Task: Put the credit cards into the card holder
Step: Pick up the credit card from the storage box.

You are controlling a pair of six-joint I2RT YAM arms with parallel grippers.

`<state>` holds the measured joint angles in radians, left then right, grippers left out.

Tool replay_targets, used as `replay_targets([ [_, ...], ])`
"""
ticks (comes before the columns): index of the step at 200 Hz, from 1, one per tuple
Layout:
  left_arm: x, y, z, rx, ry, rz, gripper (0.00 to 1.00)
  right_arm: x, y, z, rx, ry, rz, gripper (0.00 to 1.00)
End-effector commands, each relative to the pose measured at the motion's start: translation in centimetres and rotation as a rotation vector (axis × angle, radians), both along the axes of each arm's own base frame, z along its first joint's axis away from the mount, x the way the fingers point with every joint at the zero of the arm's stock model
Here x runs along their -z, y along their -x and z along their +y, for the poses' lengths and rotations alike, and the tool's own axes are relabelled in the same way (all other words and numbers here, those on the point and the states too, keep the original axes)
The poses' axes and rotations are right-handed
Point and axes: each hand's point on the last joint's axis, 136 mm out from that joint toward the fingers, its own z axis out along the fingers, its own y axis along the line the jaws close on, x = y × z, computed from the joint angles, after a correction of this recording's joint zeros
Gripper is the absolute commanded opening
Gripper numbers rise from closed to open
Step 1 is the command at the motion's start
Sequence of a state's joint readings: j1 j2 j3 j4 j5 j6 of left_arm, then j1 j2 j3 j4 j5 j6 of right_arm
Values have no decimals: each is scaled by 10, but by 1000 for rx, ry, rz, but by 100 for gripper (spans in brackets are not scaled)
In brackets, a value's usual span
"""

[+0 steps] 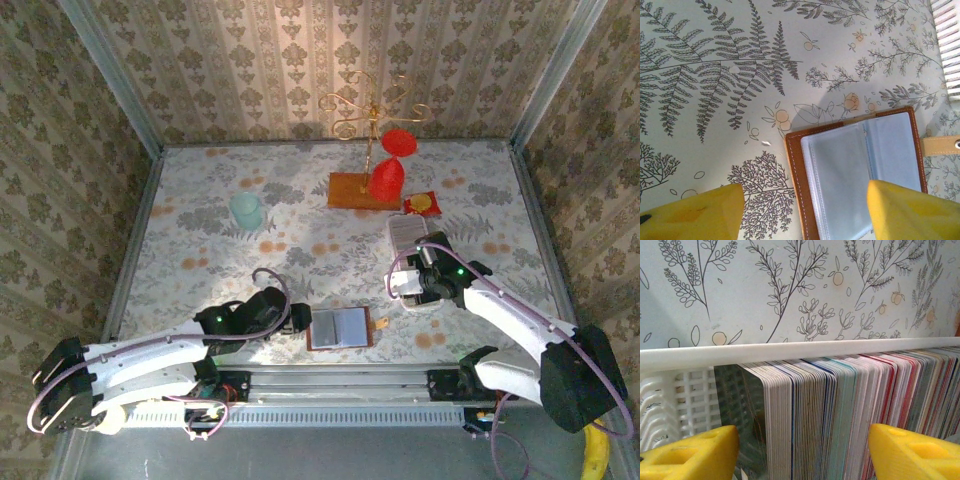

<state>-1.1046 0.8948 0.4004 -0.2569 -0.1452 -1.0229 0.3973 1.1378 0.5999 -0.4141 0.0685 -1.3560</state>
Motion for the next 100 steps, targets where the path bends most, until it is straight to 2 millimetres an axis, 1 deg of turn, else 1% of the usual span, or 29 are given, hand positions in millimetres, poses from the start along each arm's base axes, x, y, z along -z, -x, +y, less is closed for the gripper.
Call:
replay_targets([
  [1, -4, -1, -2, 22, 1, -10, 66, 5, 1, -1, -15, 9, 2, 69],
  [18, -2, -2, 0, 15, 2, -1, 66, 7, 2, -2, -23, 17, 4, 61],
  [41, -1, -1, 1, 19, 0, 13, 65, 4, 2, -2, -20, 15, 4, 45],
  [71, 2, -1, 4, 19, -7, 26, 65, 5, 6, -3, -28, 20, 19, 28],
  [100, 6, 0, 3, 14, -5, 45, 64, 3, 9, -2, -29, 9, 16, 19],
])
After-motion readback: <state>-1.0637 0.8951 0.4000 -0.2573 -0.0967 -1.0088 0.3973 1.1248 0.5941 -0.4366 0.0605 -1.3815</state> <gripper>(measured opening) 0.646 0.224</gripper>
